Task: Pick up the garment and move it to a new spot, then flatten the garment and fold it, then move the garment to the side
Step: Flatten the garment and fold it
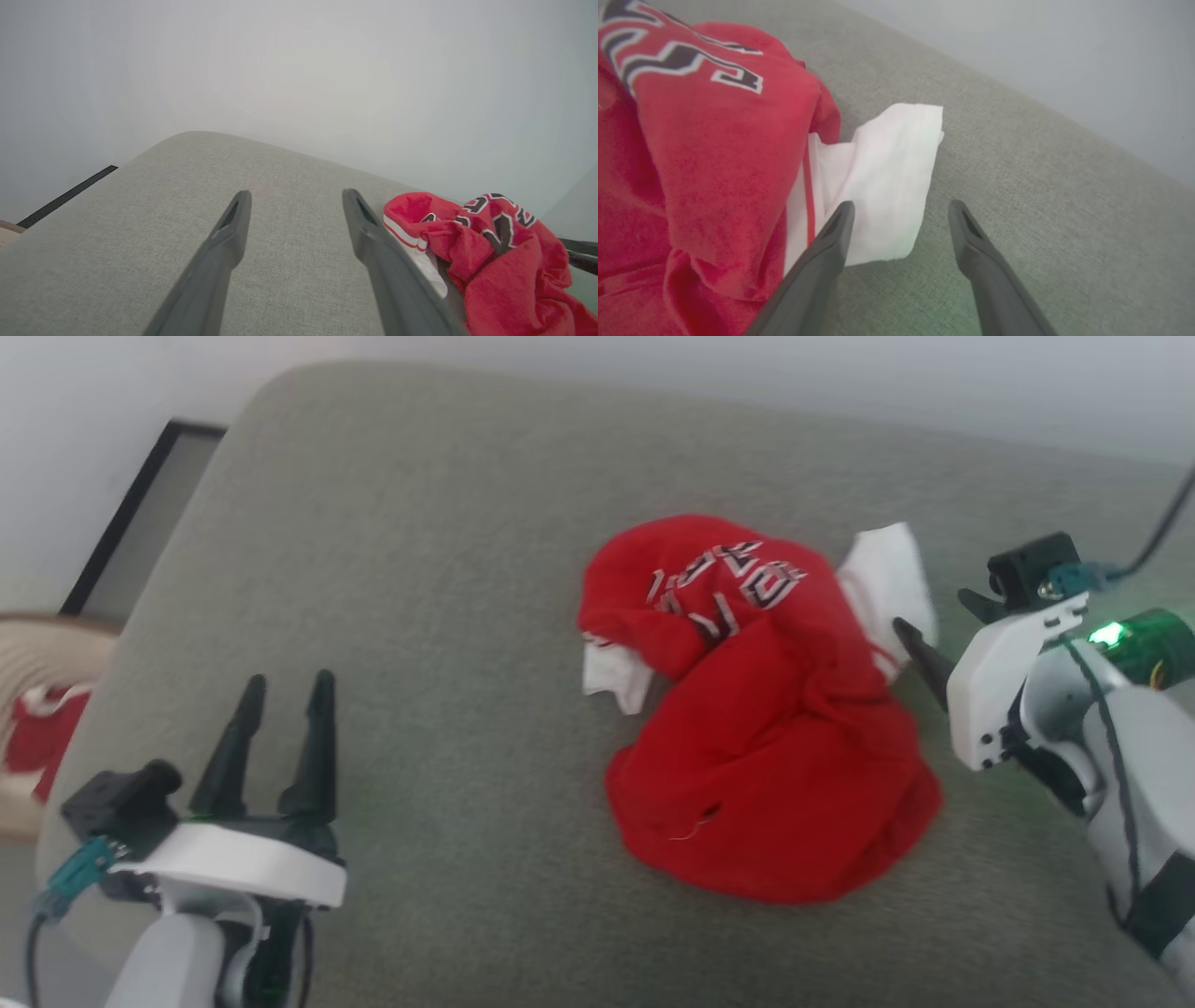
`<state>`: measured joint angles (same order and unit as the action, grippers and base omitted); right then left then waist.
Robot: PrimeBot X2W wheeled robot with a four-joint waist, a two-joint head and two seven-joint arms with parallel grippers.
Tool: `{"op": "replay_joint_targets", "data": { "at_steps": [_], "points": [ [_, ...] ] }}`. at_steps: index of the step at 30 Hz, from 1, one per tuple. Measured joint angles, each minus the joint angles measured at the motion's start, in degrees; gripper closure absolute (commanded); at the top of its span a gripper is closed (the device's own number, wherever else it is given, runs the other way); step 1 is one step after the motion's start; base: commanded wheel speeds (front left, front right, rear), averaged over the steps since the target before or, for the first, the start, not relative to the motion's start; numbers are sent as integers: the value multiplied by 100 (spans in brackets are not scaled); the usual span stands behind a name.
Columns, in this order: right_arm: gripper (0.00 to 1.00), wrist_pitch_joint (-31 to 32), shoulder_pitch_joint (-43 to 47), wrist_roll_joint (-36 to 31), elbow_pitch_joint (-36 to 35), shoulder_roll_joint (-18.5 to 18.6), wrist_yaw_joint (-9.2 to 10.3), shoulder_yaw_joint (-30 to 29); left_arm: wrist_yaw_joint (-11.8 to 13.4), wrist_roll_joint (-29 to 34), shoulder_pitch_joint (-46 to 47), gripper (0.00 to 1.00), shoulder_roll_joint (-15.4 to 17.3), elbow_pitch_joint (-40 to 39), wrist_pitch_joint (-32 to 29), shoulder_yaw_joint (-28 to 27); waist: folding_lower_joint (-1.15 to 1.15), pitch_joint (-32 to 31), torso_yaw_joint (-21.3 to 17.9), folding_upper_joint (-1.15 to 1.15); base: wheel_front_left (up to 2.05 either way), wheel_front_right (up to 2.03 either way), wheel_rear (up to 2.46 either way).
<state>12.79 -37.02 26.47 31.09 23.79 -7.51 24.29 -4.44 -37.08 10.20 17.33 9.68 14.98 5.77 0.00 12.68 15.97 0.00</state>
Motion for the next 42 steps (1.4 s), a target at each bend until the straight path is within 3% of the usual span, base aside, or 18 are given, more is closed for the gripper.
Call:
{"op": "replay_joint_targets", "data": {
  "at_steps": [11, 12, 13, 14, 23, 30, 36, 42],
  "points": [
    [0, 1349, -1025, 850, 866, 369, 2, 988, -233, 230, 399, 0, -425, 380, 0, 40, 0, 550, 573, 0, 0, 0, 0],
    [16, 1425, -1094, 937, 931, 371, 3, 1049, -241, 240, 413, 0, -447, 414, 0, 33, 0, 573, 599, 0, 0, 0, 0],
    [97, 1455, -1167, 985, 945, 389, 3, 1162, -247, 241, 417, 0, -470, 450, 0, 23, 0, 591, 616, 0, 0, 0, 0],
    [100, 1455, -1222, 992, 946, 417, 3, 1273, -257, 248, 417, 0, -487, 481, 0, 9, 0, 601, 622, 0, 0, 0, 0],
    [100, 1272, -1433, 1423, 934, 569, -3, 1733, -288, 310, 417, 0, -488, 537, 0, -250, 0, 468, 401, 0, 0, 0, 0],
    [100, 1024, -1360, 1809, 371, 920, -1, 1725, -290, 407, 192, 0, -330, 434, 1, -486, 0, 245, -6, 0, 0, 0, 0],
    [100, 983, -744, 2024, -149, 1445, -1, 1293, -290, 436, -27, 0, -179, 332, 1, -626, 0, -11, -465, 0, 0, 0, 0],
    [100, 872, 225, 2159, -215, 1595, -1, 582, -290, 435, -83, 0, -125, 301, 0, -613, 0, -140, -717, 0, 0, 0, 0]
  ]
}}
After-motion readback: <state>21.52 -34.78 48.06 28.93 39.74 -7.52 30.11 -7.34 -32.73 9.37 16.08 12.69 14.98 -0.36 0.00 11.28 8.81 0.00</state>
